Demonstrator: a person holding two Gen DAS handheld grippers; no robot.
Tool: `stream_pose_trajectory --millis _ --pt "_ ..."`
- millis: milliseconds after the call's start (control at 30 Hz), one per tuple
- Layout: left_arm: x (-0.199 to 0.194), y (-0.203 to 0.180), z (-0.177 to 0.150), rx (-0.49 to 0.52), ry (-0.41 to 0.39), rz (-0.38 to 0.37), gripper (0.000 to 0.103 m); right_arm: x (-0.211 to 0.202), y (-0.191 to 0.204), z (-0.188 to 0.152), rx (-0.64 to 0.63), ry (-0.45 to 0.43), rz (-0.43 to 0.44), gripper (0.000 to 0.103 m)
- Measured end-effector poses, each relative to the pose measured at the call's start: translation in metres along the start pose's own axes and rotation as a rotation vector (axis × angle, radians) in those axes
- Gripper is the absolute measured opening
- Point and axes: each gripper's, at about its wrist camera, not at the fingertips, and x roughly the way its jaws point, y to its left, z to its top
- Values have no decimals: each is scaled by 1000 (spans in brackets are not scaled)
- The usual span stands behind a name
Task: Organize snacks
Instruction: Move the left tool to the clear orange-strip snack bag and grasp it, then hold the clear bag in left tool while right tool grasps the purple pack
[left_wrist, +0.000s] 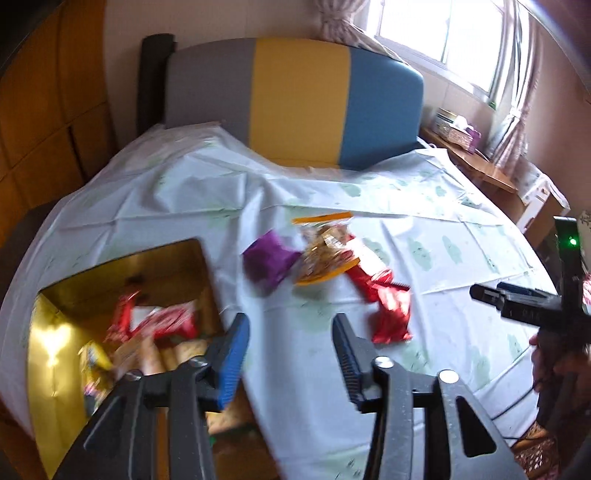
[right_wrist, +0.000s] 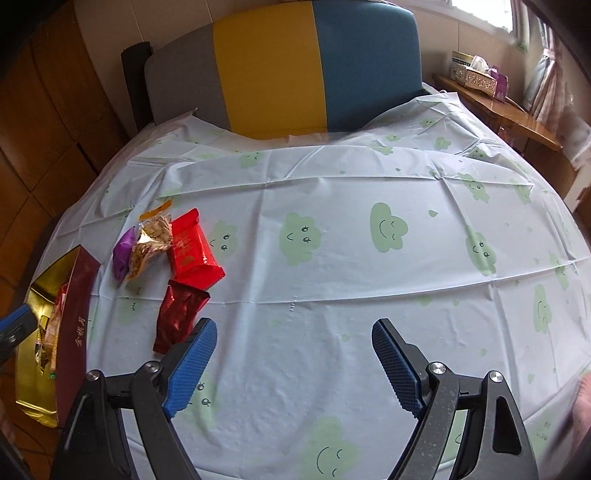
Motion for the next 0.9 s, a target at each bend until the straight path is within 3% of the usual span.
stream_pose_trajectory --millis 267,400,733,767,833,900 --pt "56 -33 38 56 37 -57 70 -3 -1 3 25 -2 33 89" --pt "86 -40 53 78 46 -41 79 -6 -1 5 34 -13 49 90" --pt "159 -39 71 101 123 29 80 -8 0 8 41 -12 86 91" --pt "165 -38 71 102 131 31 79 -8 1 8 40 -15 86 91" --pt "175 -37 69 86 167 -15 62 -9 0 8 39 -20 79 91" --pt "175 -40 67 71 153 -12 51 -10 0 8 37 -26 77 91"
